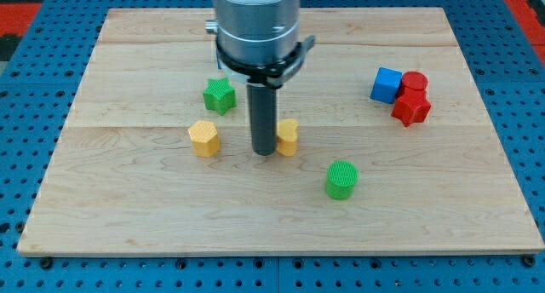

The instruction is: Push the green circle to the bottom left of the red star

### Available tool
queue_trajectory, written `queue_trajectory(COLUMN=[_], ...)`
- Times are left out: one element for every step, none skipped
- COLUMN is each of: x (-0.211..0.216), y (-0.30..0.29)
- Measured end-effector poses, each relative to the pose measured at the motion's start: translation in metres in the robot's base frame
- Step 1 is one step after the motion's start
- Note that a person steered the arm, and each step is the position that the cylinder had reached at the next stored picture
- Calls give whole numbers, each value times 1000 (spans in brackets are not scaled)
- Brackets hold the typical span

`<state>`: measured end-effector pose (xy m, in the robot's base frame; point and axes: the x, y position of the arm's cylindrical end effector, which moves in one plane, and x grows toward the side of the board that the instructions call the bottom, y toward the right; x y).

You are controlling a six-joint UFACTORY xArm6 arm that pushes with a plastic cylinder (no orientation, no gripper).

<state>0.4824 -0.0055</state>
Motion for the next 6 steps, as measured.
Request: queue_trajectory(x=[33, 94, 87, 59, 38, 18], y=[-10, 22, 64, 108, 150, 154])
